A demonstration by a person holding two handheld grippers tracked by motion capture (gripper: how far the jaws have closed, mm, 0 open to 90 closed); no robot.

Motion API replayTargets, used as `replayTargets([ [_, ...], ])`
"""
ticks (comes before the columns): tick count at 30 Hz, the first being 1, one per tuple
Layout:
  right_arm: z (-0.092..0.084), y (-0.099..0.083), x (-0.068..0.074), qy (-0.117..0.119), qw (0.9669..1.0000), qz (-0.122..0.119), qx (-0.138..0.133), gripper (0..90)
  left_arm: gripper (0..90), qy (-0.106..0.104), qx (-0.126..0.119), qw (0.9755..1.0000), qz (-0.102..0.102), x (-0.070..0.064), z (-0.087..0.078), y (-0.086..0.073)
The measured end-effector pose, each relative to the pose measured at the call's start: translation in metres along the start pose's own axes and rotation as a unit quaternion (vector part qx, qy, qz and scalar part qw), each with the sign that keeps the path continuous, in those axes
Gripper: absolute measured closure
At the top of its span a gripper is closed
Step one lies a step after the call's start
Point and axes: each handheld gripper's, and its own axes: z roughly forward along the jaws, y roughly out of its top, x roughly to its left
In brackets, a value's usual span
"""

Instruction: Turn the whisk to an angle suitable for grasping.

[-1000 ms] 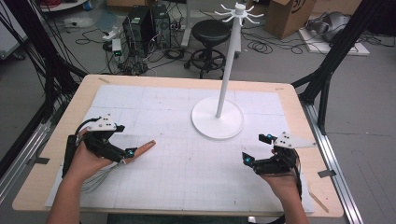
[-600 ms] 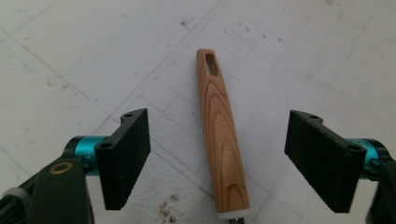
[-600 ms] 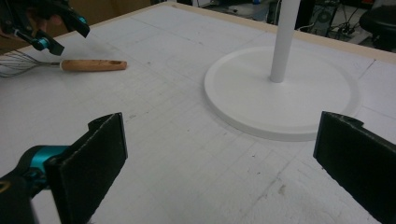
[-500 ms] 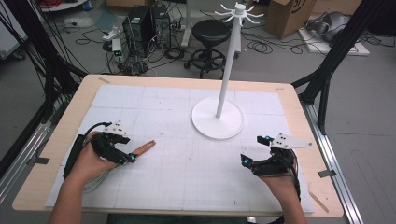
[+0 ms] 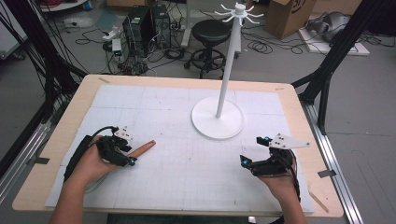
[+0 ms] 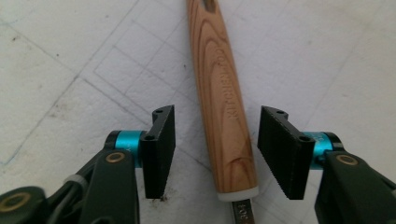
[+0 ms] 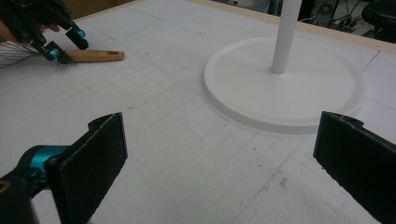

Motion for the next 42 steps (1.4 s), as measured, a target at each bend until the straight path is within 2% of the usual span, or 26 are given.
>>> replayTargets([
  [3, 0.002, -0.002, 0.0, -0.002, 1.0, -0.005, 0.007, 1.9, 56.5, -0.012, -0.001, 0.9999, 0.002, 0.0, 0.0, 0.0],
  [5, 0.002, -0.002, 0.0, -0.002, 1.0, -0.004, 0.007, 1.9, 58.1, -0.013, 0.0, 0.9999, 0.006, 0.0, 0.0, 0.001],
  [6, 0.002, -0.003, 0.0, -0.003, 0.9999, -0.002, 0.01, 1.9, 58.8, -0.012, 0.004, 0.9997, 0.019, -0.001, 0.0, 0.002],
  [10, 0.002, -0.003, 0.0, -0.002, 0.9999, -0.003, 0.011, 1.9, 63.9, -0.014, 0.007, 0.9995, 0.029, -0.004, 0.0, 0.003],
  [14, 0.002, -0.003, 0.0, -0.003, 0.9999, -0.006, 0.01, 1.9, 64.7, -0.012, 0.015, 0.9995, 0.026, -0.004, 0.0, 0.005],
  [15, 0.003, -0.003, 0.0, -0.003, 0.9999, -0.006, 0.011, 1.9, 64.8, -0.014, 0.012, 0.9996, 0.021, -0.004, 0.0, 0.004],
  [19, 0.003, -0.003, 0.001, -0.002, 0.9999, -0.007, 0.013, 1.9, 66.5, -0.016, 0.011, 0.9996, 0.021, -0.004, 0.0, 0.004],
  [22, 0.004, -0.004, 0.001, -0.002, 0.9998, -0.005, 0.017, 1.9, 68.1, -0.025, 0.009, 0.9991, 0.033, -0.002, 0.0, 0.003],
  [24, 0.004, -0.004, 0.001, -0.003, 0.9998, -0.005, 0.016, 1.9, 68.3, -0.028, 0.005, 0.999, 0.034, -0.002, 0.0, 0.002],
  [33, 0.007, -0.004, 0.003, -0.001, 0.9996, -0.011, 0.025, 1.9, 70.3, -0.02, 0.007, 0.9981, 0.057, -0.005, 0.0, 0.004],
  [36, 0.007, -0.004, 0.002, -0.002, 0.9997, -0.009, 0.024, 1.9, 70.3, -0.018, 0.007, 0.9982, 0.057, -0.005, -0.001, 0.004],
  [38, 0.006, -0.005, 0.001, -0.001, 0.9997, -0.007, 0.023, 1.9, 70.3, -0.012, 0.001, 0.9986, 0.051, -0.006, -0.003, 0.004],
  [40, 0.006, -0.005, 0.0, -0.003, 0.9997, -0.009, 0.024, 1.9, 70.3, -0.012, -0.016, 0.9986, 0.049, -0.005, -0.007, 0.004],
  [42, 0.006, -0.005, 0.0, -0.003, 0.9997, -0.01, 0.023, 1.9, 70.3, -0.024, -0.041, 0.9976, 0.05, -0.005, -0.013, 0.004],
])
